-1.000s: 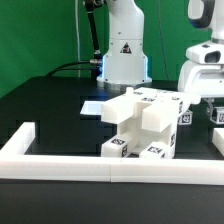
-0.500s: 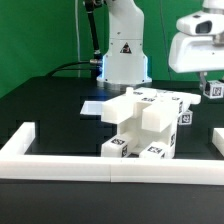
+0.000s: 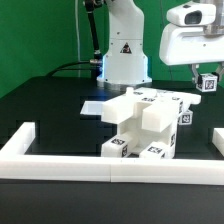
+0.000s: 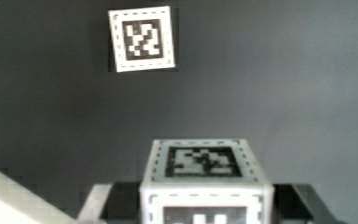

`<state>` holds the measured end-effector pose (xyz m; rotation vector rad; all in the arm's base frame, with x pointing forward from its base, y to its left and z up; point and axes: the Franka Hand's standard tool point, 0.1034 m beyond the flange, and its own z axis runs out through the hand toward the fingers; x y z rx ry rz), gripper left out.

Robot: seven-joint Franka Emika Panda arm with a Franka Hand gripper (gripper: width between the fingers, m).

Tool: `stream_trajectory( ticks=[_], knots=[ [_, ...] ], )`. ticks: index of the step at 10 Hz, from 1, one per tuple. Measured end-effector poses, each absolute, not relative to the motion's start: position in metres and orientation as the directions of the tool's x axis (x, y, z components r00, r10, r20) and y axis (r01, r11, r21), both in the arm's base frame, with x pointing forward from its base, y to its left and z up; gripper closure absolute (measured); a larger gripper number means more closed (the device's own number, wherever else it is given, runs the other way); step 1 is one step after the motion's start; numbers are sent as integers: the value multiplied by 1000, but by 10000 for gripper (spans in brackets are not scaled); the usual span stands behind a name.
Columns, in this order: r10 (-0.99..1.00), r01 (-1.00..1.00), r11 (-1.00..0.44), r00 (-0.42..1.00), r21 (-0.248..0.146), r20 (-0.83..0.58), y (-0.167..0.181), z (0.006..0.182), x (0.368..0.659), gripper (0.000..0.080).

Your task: Assemble chair

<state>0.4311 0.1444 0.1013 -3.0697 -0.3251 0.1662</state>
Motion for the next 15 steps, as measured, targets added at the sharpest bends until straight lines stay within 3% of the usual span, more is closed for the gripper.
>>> stream_trajectory(
  ticks=[2,4,9,12,15],
  knots=[
    [295,289,-954,952,-77,-85,120,121,451,512],
    [308,301,-950,947,-86,-90,100,130,468,511],
    [334,328,-941,939,-77,-83,97,123,469,511],
    [409,406,-911,911,-71,-47,62,133,519,511],
    [412,408,-910,910,-71,-47,57,135,527,511]
  ],
)
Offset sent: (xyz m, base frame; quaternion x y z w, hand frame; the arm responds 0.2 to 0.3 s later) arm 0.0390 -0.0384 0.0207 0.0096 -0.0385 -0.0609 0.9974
